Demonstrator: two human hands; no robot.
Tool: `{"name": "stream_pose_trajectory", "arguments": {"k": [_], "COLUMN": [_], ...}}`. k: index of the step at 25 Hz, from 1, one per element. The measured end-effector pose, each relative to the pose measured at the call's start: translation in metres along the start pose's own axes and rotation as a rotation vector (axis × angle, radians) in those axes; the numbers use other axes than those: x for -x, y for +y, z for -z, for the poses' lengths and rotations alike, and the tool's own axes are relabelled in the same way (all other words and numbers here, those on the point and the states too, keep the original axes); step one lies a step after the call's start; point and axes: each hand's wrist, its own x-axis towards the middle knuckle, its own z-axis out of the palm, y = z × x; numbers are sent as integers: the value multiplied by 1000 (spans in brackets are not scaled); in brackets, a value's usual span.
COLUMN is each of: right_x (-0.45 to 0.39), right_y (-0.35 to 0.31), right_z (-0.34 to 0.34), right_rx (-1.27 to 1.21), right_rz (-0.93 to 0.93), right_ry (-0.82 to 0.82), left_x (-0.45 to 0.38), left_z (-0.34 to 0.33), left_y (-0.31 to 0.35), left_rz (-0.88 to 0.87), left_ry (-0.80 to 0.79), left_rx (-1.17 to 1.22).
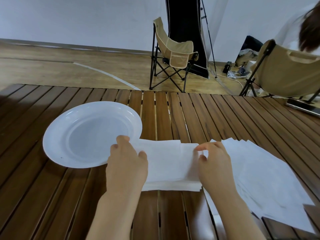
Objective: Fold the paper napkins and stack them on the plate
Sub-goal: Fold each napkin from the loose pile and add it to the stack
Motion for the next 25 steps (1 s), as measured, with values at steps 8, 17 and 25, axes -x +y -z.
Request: {"name": "stream_pose_trajectory", "arguments": {"k": [8, 17, 25], "right_x": [-1, -3, -10], "right_y": [22, 38, 36], "right_z": [24, 11, 5], "right_rx": [317, 470, 384], "right_rz": [-489, -398, -429], "right_ry": [-170, -136, -191], "left_x": [11, 7, 6], "left_z": [5, 10, 12], "left_y": [10, 10, 10], "left_rz": [-165, -122, -118], "left_ry": [-7, -60, -90], "left_rx": [17, 20, 28]}}
